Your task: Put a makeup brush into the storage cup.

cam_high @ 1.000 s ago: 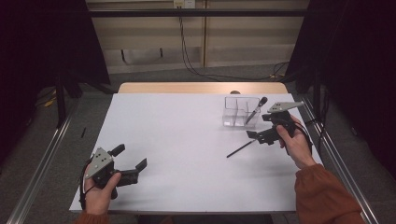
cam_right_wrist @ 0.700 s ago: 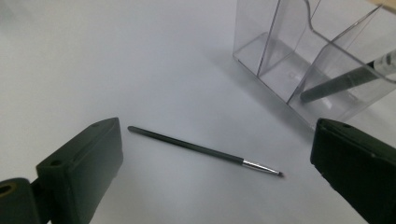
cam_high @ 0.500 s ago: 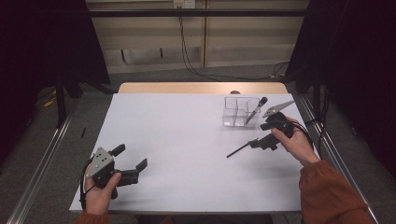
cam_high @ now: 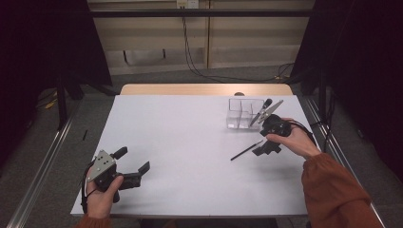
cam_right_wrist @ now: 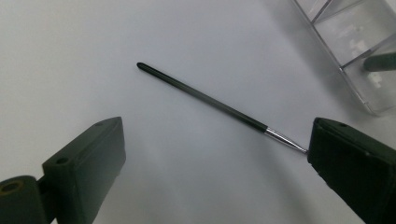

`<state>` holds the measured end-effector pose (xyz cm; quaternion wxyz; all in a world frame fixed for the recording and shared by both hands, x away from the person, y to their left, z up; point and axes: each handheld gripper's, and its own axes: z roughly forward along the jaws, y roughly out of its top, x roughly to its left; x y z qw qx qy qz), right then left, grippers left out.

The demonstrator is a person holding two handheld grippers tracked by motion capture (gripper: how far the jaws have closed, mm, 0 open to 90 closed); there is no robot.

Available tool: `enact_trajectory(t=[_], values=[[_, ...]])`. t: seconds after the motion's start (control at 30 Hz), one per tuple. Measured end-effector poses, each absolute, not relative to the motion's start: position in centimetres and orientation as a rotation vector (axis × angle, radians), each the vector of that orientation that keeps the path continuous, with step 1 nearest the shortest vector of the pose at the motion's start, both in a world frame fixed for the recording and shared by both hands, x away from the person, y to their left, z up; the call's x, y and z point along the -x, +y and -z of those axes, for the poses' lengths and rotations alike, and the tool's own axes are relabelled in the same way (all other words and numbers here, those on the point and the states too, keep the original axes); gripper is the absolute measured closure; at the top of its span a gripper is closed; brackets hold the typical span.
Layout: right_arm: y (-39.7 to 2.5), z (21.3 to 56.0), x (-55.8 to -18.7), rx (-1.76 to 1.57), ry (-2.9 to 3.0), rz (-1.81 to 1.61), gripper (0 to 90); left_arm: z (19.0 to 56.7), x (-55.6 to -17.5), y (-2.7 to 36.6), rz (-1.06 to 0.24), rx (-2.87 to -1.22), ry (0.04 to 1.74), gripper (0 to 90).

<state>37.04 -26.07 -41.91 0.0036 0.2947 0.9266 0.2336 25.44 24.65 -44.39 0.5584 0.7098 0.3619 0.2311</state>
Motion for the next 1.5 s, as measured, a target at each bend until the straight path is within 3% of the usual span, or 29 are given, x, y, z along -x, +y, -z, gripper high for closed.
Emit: enact_trajectory(t=[0.77,1.3,1.5], values=[[-24.3,44.6,-39.7,-0.759,3.017,-0.438,5.1,44.4,-25.4,24.5,-0.538,-1.681,0.845,2.4],[-23.8,45.7,-40.8,-0.677,3.053,-0.337,32.2,44.4,-25.4,24.6,-0.545,-1.685,0.840,2.7],[-23.5,45.6,-40.7,-0.644,3.051,-0.301,36.4,44.4,-25.4,24.6,-0.548,-1.698,0.831,2.9]])
